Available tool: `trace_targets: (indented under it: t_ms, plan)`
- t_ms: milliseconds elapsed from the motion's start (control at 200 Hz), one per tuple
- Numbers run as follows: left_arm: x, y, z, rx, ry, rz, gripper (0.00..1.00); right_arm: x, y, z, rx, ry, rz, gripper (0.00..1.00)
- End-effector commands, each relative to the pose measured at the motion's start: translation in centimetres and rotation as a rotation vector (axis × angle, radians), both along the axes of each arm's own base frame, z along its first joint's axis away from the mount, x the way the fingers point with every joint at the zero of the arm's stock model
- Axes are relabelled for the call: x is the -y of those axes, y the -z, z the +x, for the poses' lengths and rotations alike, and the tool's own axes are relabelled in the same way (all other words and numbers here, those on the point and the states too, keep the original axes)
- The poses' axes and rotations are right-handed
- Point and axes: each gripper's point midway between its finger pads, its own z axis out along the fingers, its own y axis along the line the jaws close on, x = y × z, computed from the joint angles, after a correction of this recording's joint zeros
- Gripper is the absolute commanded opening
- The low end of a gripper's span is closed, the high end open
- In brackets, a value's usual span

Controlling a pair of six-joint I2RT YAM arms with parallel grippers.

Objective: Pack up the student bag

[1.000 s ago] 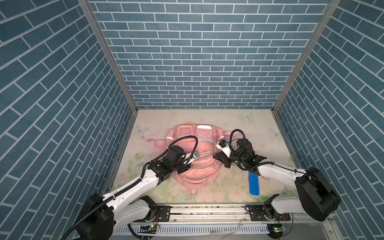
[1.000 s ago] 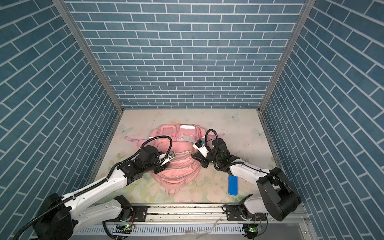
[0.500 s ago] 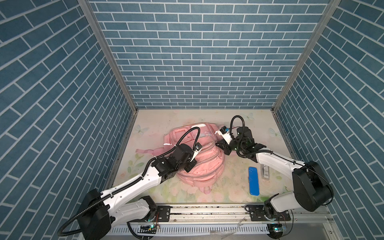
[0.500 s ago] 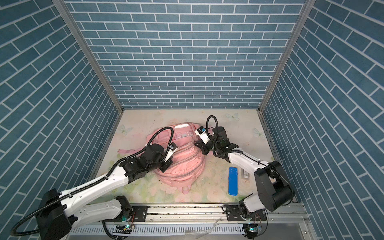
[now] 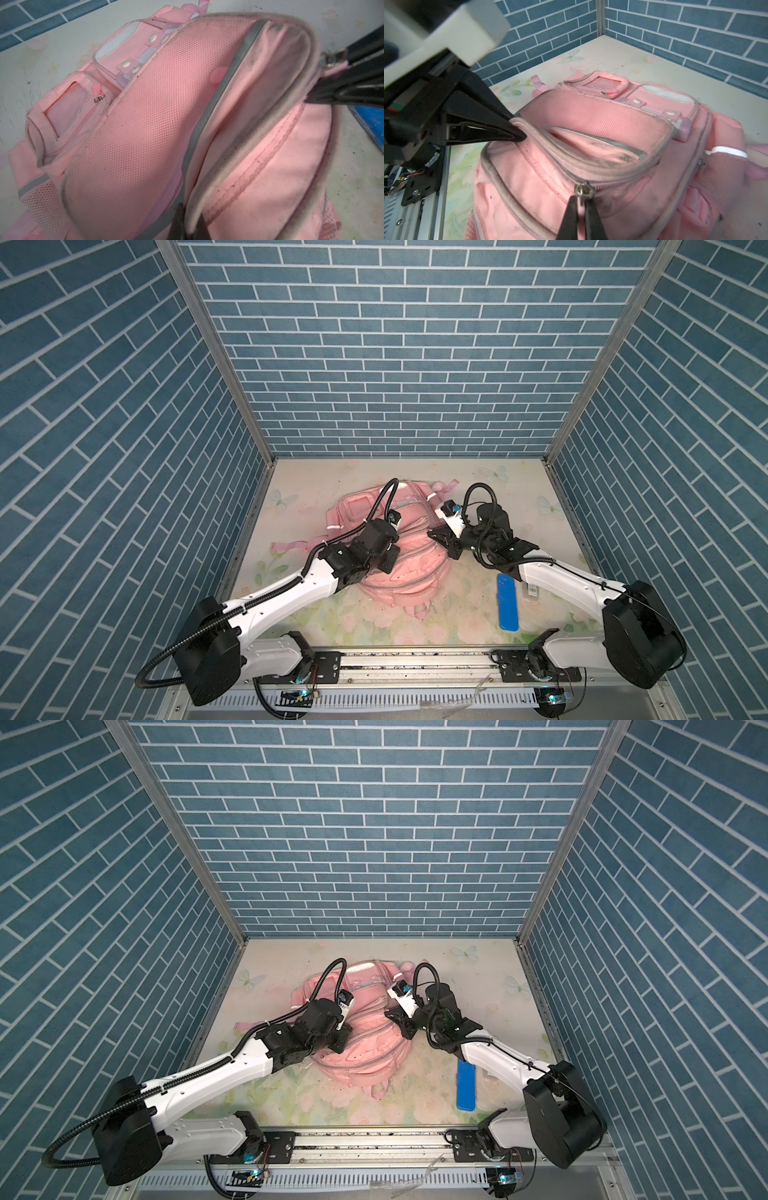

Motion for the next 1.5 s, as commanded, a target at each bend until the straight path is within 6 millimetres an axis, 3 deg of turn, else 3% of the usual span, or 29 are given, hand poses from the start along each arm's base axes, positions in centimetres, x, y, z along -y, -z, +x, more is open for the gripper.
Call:
trace_targets:
  t_ms: [0, 235, 425, 505, 640, 935, 1065, 1190, 1295, 1385, 1445, 1495]
  plan:
    - [0.3, -4.5, 3.2, 0.108, -0.122, -0.141, 0.00, -1.7, -1.8, -2.8, -0.016, -0.142, 0.087, 0.00]
    - [2.7, -4.2, 0.6, 0.017, -0.031, -0.216, 0.00, -1.6, -0.8, 1.2, 0.001, 0.006, -0.015, 0.00]
    - [5.6, -5.2, -1.6, -0.021, 0.039, -0.339, 0.00, -1.1, -0.3, 4.1, 0.009, 0.077, -0.106, 0.00]
    - [6.5, -5.7, -1.4, -0.018, 0.050, -0.381, 0.00, -1.9, -0.3, 3.3, 0.005, -0.008, -0.113, 0.00]
    - [7.5, -7.1, -0.4, 0.008, 0.069, -0.407, 0.00, -3.8, -0.4, -0.1, 0.031, -0.167, -0.090, 0.00]
    - [7.5, -8.6, 0.9, 0.006, 0.053, -0.498, 0.00, -4.2, 0.1, -3.6, -0.039, -0.296, -0.016, 0.00]
    - [6.7, -8.7, 1.7, 0.010, 0.021, -0.523, 0.00, -4.3, 0.4, -3.9, -0.055, -0.319, -0.011, 0.00]
    - [7.2, -8.8, 1.8, 0.013, 0.046, -0.526, 0.00, -4.8, 1.3, -3.8, -0.113, -0.329, -0.023, 0.00]
    - [7.9, -8.5, 1.6, 0.000, 0.094, -0.501, 0.00, -4.7, 1.7, -2.3, -0.117, -0.245, -0.034, 0.00]
    - [7.3, -7.5, 0.9, -0.011, 0.121, -0.438, 0.00, -3.4, 1.0, -0.5, -0.096, -0.146, 0.010, 0.00]
    - [6.5, -7.1, 0.1, 0.006, 0.149, -0.399, 0.23, -2.7, 0.7, 0.1, -0.090, -0.111, 0.031, 0.00]
    - [5.7, -6.8, -0.5, 0.031, 0.175, -0.361, 0.36, -2.5, 0.8, 0.1, -0.083, -0.108, 0.018, 0.00]
